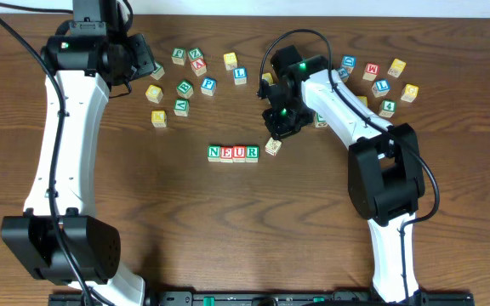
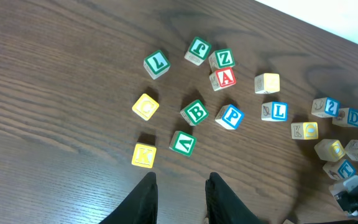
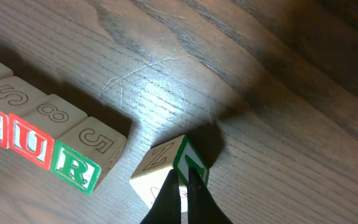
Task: Spell out NEURIPS
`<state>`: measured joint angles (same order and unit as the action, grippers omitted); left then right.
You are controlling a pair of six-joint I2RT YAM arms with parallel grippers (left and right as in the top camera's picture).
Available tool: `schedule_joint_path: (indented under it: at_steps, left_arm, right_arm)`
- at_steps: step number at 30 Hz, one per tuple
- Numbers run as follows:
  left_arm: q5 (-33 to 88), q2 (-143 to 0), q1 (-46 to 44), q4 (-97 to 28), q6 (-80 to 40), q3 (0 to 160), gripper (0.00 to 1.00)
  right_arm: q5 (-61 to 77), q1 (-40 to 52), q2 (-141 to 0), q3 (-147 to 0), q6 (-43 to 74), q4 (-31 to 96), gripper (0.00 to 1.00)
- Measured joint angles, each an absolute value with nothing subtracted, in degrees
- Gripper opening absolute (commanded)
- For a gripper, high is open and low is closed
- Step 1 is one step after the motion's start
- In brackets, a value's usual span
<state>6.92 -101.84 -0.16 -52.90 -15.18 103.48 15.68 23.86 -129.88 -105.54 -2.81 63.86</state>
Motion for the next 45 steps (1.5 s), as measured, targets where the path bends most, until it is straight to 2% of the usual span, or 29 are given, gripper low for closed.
schedule_joint_path:
  at_steps: [25,45]
  left_arm:
    - [6.92,-101.84,-0.16,-52.9,-15.18,103.48,0.26]
    - [6.92,-101.84,-0.14,-52.9,-15.18,103.48,0.26]
  right_arm:
    - [12.16,20.75,-127.28,-96.25,-2.55,56.93,0.09]
    - [14.11,19.31,-127.28,-96.27,-1.17,58.92,0.06]
